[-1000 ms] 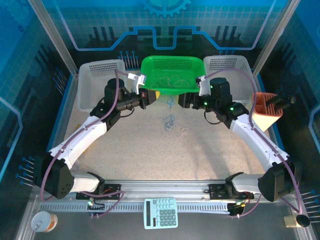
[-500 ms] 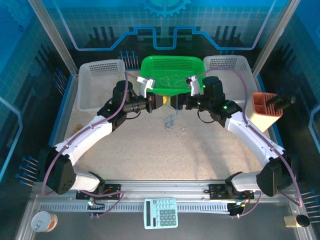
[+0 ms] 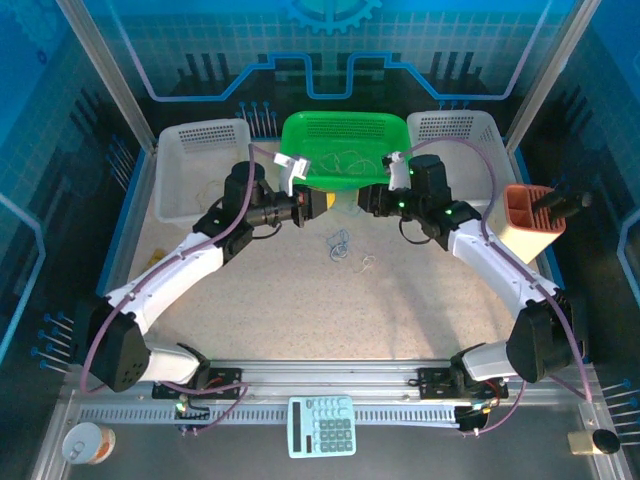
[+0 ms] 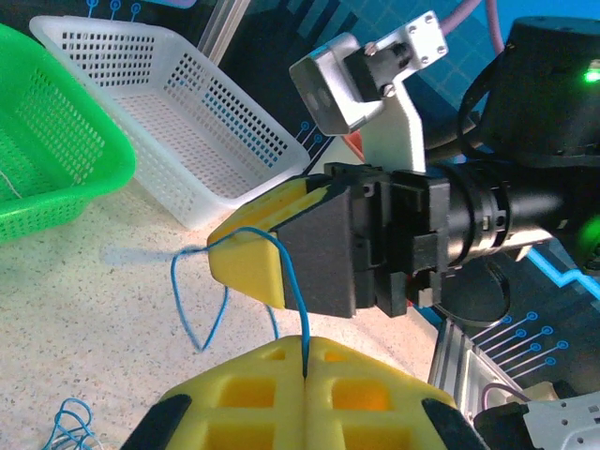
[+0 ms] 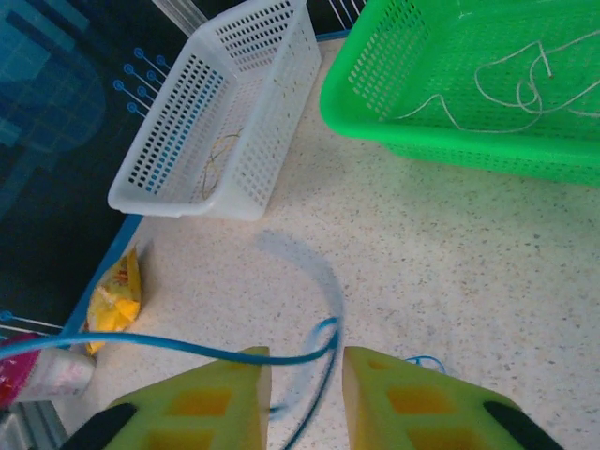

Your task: Untangle the cables

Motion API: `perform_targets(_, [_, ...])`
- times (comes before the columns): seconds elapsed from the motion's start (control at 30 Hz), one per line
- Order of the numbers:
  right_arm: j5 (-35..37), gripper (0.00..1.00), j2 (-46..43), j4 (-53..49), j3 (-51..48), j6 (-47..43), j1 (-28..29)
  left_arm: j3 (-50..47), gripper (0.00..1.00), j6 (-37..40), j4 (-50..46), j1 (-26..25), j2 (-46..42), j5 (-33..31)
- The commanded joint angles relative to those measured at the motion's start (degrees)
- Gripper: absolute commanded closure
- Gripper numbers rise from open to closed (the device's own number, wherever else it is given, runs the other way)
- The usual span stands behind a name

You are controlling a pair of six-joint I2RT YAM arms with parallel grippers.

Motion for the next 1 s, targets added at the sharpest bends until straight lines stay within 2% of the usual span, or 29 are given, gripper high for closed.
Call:
perform_targets(0.0, [0.3, 0.88, -1.2, 1.9, -0.5, 0.3, -1.0, -1.3, 1.00, -1.1, 0.6, -0.6, -2.2, 2.0])
perform_targets(0.13, [0.6, 0.99, -1.6, 1.8, -0.8, 0.3, -1.6, -1.9, 1.00, -1.2, 0.7, -0.6, -2.6, 1.9])
perform_targets(0.47, [0.1, 1.00, -4.0, 1.6, -2.3, 1.3, -4.1, -2.8, 1.00, -0.9, 0.6, -0.5, -3.6, 1.6])
perform_targets(0.5, [-1.0, 0.97, -4.4, 1.6, -2.4, 1.0, -4.0, -2.8, 1.00, -0.8, 0.5, -0.5, -3.6, 1.6])
perform_targets(0.63, [-5.3, 0.50, -6.7, 3.8, -3.9, 0.0, -2.8, -2.8, 1.00, -0.7, 0.5, -0.5, -3.3, 1.7])
perform_targets(0.7, [-6.1, 0.38, -8.0, 4.7, -4.5, -1.1, -1.4, -2.8, 1.00, -0.9, 0.7, -0.5, -3.1, 1.7])
perform_targets(0.8, [-6.2, 0.29, -9.0, 4.6, -4.3, -3.4, 1.1, -2.5, 1.00, -1.1, 0.9, -0.5, -2.9, 2.0])
perform_targets(0.97, [-3.6, 0.27, -8.0, 3.3, -3.4, -5.7, 4.3, -2.0, 1.00, -1.5, 1.0, -0.5, -3.1, 2.3])
